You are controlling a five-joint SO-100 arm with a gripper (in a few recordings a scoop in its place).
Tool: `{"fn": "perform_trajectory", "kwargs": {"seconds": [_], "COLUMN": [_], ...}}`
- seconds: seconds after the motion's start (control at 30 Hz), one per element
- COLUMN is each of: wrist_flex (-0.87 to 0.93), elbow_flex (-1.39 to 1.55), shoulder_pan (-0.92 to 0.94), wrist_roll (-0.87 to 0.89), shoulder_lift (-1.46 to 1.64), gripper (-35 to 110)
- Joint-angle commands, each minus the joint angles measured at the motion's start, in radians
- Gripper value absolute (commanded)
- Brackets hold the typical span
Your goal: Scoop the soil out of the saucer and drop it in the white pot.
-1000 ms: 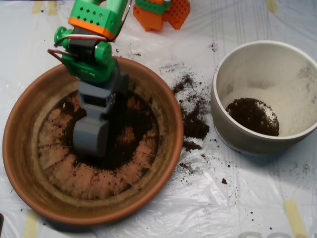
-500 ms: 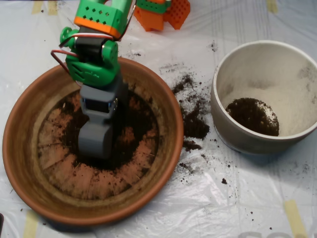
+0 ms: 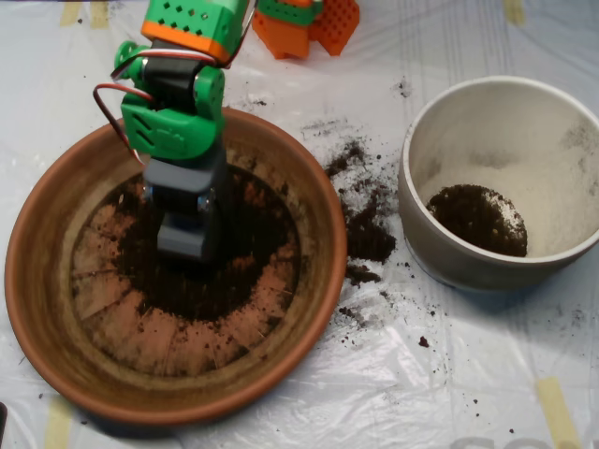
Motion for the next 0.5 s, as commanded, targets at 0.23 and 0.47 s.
{"fn": "perform_trajectory", "kwargs": {"seconds": [0.23,0.47], "wrist_flex": [0.179,0.344], "elbow_flex": [-0.117,-0.215], "shoulder_pan": [-0.095,-0.202], "wrist_roll": [0.028,0.015], "shoulder_lift": [0.319,0.497], "gripper": [-1,-1]}}
